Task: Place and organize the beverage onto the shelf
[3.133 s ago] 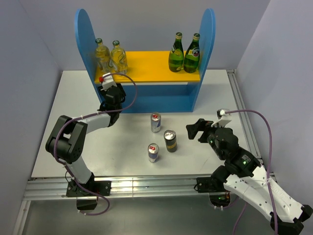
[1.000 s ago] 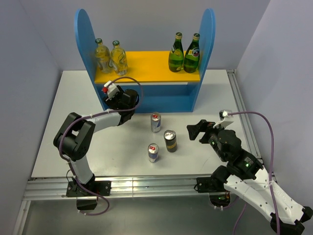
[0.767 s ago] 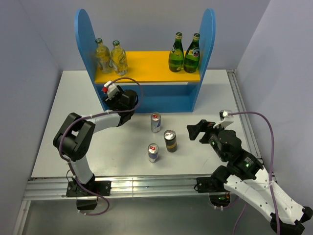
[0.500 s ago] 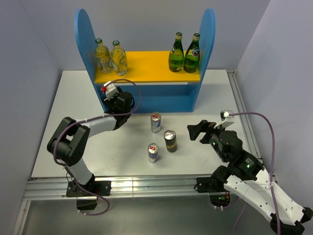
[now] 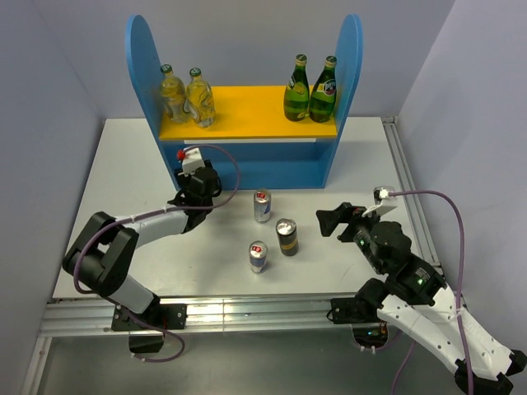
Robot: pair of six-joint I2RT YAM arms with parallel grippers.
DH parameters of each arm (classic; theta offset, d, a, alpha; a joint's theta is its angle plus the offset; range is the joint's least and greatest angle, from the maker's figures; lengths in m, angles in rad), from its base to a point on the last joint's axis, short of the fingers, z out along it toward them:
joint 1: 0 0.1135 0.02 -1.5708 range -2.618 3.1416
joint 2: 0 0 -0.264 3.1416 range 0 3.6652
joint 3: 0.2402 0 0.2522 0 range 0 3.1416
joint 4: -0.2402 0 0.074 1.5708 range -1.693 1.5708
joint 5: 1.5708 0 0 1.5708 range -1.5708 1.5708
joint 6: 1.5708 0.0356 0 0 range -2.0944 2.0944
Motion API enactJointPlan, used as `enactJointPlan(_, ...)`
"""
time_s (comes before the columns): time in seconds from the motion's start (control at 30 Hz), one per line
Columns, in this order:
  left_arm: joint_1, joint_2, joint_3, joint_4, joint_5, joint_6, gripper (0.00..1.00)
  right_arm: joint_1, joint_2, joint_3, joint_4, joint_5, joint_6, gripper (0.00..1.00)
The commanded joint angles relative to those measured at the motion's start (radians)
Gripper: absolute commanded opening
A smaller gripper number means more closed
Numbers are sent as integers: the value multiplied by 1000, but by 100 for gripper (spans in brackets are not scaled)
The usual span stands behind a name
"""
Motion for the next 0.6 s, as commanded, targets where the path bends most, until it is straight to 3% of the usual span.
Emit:
enactJointPlan(0.0, -3, 15, 40, 33, 5, 52, 0, 15, -11, -11, 35, 26, 0, 100)
enactJointPlan(0.3, 43, 85, 125, 90, -21, 147, 0, 23, -11, -16, 41, 35, -3, 100)
enactJointPlan(0.57, 100, 177, 184, 84, -33, 124, 0, 25, -4, -14, 43, 38, -8, 100)
